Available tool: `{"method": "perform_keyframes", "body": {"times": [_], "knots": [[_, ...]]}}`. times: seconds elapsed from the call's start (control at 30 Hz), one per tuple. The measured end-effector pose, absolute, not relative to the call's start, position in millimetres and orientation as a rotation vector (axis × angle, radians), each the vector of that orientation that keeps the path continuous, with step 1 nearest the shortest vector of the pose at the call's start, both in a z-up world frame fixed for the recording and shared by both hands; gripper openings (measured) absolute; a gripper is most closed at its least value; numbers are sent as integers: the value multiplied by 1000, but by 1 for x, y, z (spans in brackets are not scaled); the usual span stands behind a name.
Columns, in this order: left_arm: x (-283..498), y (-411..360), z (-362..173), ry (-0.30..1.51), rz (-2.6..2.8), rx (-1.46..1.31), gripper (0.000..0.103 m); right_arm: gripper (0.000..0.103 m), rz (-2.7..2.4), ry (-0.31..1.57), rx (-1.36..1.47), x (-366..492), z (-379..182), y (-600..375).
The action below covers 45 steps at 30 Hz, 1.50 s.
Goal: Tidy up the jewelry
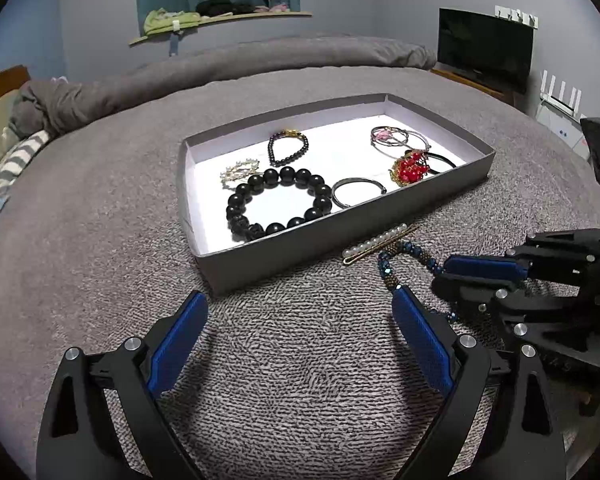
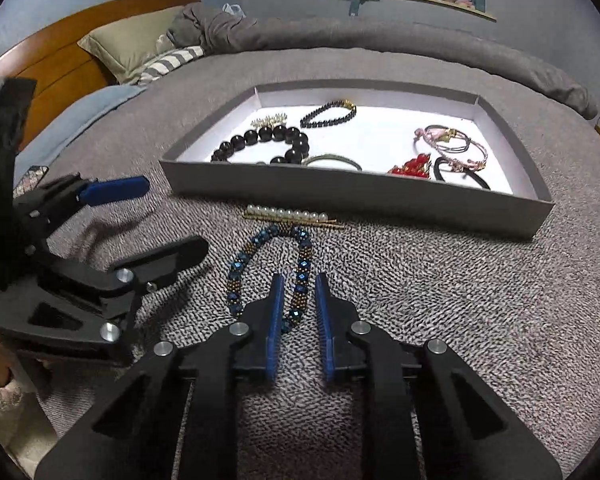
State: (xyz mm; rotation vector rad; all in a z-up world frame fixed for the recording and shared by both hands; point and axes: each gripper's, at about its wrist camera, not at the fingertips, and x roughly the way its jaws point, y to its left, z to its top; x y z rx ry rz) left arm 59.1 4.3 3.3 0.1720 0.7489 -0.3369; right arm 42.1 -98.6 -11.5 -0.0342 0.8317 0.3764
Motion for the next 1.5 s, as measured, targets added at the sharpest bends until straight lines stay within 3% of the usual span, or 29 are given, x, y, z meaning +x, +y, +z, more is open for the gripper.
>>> {"method": "perform_keyframes", "body": {"times": [0.1, 0.43, 0.9, 1.23, 1.43, 1.5], "knots": [[59, 6, 3, 755, -342, 161, 94, 7, 374, 826, -40, 40, -8, -102], [63, -10, 2, 769, -438, 98, 74, 7, 310, 852, -4, 34, 7, -152], [77, -49, -9, 767, -446, 217, 56, 7, 292, 858, 57, 33, 16, -191], [71, -59, -9, 778, -503, 242, 16, 7, 312, 858, 59, 32, 18, -188], [70, -64, -9, 764, -495, 279, 16, 7, 309, 862, 54, 33, 17, -187], [72, -65, -10, 767, -489, 279, 20, 7, 310, 867, 49, 34, 15, -186]]}}
